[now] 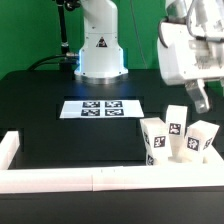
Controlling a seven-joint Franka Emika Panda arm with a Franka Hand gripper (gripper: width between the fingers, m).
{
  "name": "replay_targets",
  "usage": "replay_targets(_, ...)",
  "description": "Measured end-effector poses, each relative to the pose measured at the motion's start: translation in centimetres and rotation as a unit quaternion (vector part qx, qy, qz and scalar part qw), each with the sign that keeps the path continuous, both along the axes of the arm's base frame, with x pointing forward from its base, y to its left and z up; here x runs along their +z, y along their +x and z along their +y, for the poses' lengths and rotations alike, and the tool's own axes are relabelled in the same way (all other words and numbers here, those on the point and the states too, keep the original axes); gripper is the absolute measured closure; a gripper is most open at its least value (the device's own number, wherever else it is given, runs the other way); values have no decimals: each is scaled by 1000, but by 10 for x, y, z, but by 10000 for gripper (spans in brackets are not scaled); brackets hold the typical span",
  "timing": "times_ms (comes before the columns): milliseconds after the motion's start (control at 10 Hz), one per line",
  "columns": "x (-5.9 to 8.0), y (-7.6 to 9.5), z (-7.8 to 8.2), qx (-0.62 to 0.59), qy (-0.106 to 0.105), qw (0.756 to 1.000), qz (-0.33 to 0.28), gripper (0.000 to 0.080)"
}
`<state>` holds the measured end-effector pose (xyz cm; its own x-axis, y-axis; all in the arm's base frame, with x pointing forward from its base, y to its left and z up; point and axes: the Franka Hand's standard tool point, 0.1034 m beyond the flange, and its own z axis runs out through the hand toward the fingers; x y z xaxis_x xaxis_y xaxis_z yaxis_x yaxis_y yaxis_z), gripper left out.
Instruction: Assemble stool
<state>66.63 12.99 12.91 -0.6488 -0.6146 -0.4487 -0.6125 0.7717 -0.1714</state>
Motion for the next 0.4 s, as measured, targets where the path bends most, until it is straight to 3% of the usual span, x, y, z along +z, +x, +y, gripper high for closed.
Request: replay_targets(400, 0, 0, -1, 0, -1, 1000, -1, 151)
